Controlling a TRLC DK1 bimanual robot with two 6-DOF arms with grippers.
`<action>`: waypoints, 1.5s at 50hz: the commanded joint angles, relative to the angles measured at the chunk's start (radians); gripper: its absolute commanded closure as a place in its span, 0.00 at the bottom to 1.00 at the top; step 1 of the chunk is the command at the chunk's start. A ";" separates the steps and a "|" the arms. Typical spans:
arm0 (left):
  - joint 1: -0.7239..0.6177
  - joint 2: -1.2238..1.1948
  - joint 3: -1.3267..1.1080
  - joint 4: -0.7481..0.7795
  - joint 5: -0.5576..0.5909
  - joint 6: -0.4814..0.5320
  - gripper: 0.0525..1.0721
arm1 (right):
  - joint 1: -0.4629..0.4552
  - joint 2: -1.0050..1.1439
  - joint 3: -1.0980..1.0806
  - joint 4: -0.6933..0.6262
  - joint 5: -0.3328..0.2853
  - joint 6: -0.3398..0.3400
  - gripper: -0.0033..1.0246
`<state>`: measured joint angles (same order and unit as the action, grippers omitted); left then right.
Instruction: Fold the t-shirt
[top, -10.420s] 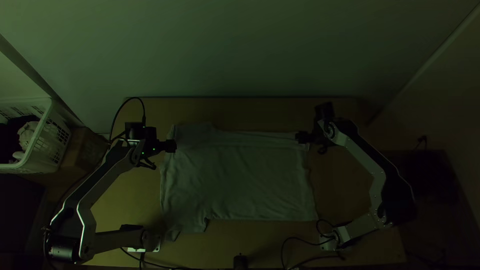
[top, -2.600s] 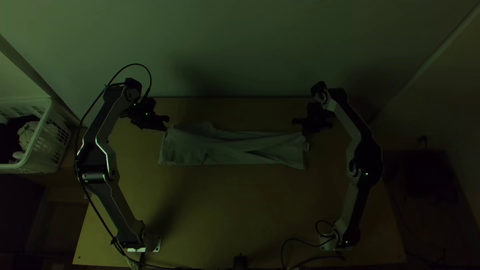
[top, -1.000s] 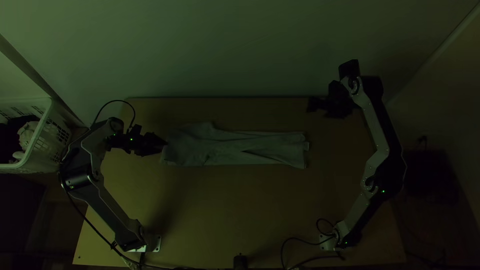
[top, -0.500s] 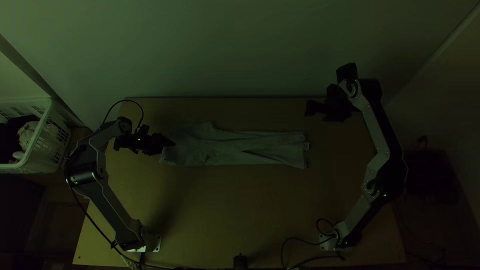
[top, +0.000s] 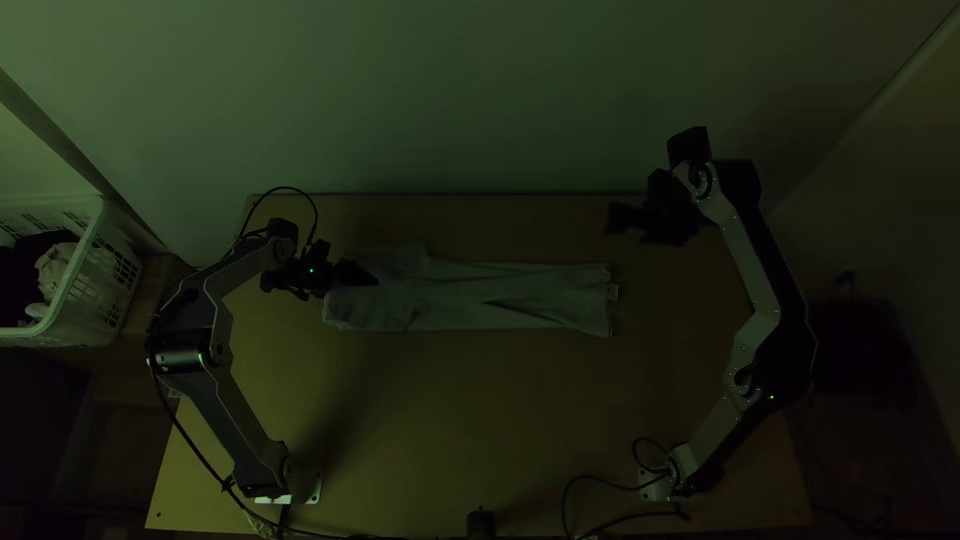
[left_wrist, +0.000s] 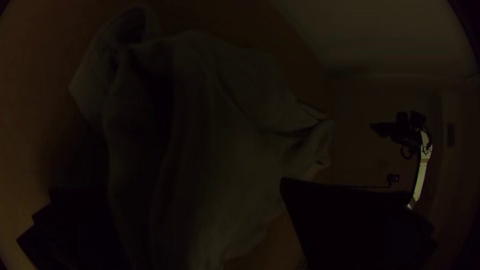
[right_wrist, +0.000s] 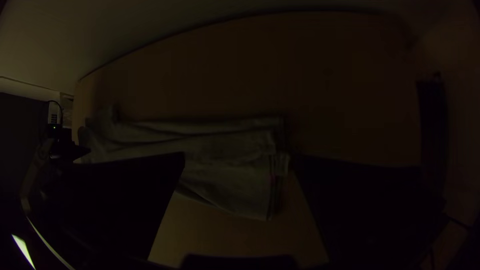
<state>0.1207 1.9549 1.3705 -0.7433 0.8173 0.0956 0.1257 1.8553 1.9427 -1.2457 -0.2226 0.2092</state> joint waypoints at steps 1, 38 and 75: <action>-0.021 -0.017 -0.068 0.038 -0.073 -0.037 0.10 | 0.008 -0.034 -0.025 0.000 -0.006 0.021 0.04; 0.194 -0.099 0.042 -0.123 -0.389 0.105 0.98 | -0.005 -0.111 -0.119 0.052 -0.004 0.015 0.04; 0.453 -0.154 0.414 -0.542 -0.555 0.365 0.98 | -0.046 -0.229 -0.217 0.163 -0.004 0.002 0.04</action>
<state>0.5976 1.8668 1.7519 -1.2407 0.2779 0.4320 0.0948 1.6665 1.7607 -1.0847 -0.2253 0.2089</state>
